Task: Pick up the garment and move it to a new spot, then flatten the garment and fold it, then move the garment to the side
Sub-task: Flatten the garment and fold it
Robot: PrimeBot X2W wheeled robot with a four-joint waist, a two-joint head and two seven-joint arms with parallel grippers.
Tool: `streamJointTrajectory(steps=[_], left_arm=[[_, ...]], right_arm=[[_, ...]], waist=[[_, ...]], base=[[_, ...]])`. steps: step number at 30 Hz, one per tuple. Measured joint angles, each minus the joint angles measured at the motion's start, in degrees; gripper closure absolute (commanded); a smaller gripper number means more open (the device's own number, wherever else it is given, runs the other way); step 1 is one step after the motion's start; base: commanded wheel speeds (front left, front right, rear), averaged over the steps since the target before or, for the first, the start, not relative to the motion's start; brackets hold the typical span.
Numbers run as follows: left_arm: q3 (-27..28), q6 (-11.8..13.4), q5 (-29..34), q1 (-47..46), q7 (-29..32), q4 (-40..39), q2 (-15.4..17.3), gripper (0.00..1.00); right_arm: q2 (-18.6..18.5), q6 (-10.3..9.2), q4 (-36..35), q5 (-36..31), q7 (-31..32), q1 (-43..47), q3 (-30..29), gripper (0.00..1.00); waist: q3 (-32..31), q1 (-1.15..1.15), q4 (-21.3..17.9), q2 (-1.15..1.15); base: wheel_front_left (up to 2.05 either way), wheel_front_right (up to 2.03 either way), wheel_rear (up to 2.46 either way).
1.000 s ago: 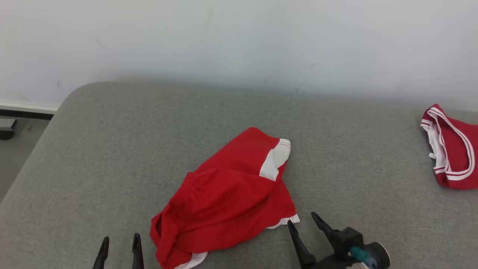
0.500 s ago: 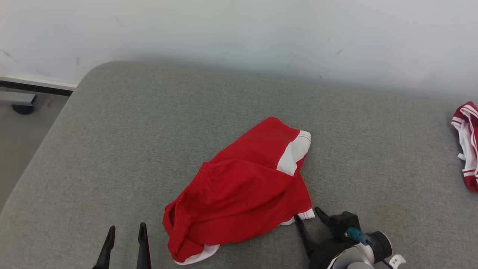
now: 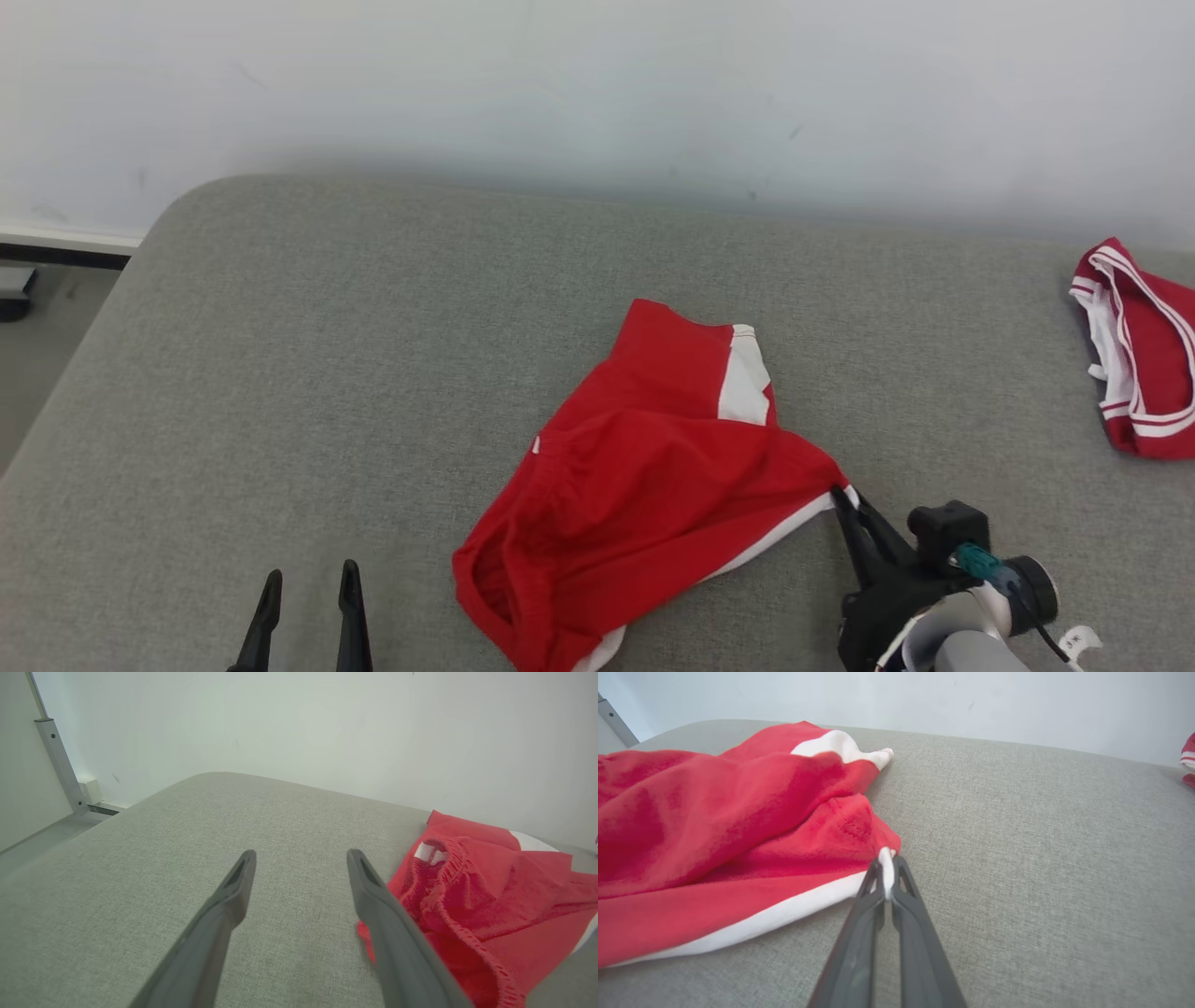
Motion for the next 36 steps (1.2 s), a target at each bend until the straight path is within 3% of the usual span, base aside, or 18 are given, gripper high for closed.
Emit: streamJointTrajectory(steps=[11, 16, 17, 18, 19, 20, 29, 36], left_arm=[[-1.3, -0.4, -0.7, 0.1, 0.0, 1.0, 0.0, 0.0], [-1.3, -0.5, -0.7, 0.1, 0.0, 1.1, 0.0, 0.0], [-1.3, -0.7, -0.7, 0.1, 0.0, 1.3, 0.0, 0.0], [-1.3, -0.9, -0.6, 0.1, 0.0, 1.4, 0.0, 0.0], [-1.2, -0.9, -0.6, 0.1, 0.0, 1.5, 0.0, 0.0], [-1.1, -1.0, -0.6, 0.1, 0.0, 1.6, 0.0, 0.0], [-1.3, -2.0, 0.1, 0.1, 0.0, 2.4, 0.0, 0.0], [-5.0, -3.5, 0.9, 0.0, 0.0, 3.7, 0.0, 0.0]], right_arm=[[-4.3, 0.0, -8.7, -0.2, 0.0, 10.0, -6.9, 1.0], [-4.2, 0.0, -10.9, 0.0, 0.8, 13.2, -8.6, 1.0], [-4.0, 0.0, -11.2, 0.4, 1.0, 13.5, -8.7, 0.81], [-3.8, 0.0, -11.7, 0.4, 1.0, 13.8, -8.9, 0.07], [-3.5, 0.0, -12.1, 0.4, 1.0, 13.9, -9.0, 0.07], [-3.3, 0.0, -12.6, 0.4, 0.9, 13.9, -9.3, 0.0], [-0.7, 0.0, -19.3, -0.9, 0.2, 14.9, -11.1, 0.0], [2.8, 0.0, -27.0, -2.1, 0.2, 18.2, -12.1, 0.0]], waist=[[-1.0, -0.01, -4.9, 0.0], [-1.3, 0.0, -6.3, 0.0], [-1.4, 0.0, -6.5, 0.0], [-1.4, 0.0, -6.7, 0.0], [-1.4, 0.0, -6.9, 0.0], [-1.5, 0.0, -7.0, 0.0], [-2.6, -0.01, -8.3, 0.0], [-3.0, -0.01, -9.3, 0.0]], base=[[0.0, 0.0, 0.0], [0.0, 0.0, 0.0], [0.0, 0.0, 0.0], [0.0, 0.0, 0.0], [0.0, 0.0, 0.0], [0.0, 0.0, 0.0], [0.0, 0.0, 0.0], [0.0, 0.0, 0.0]])
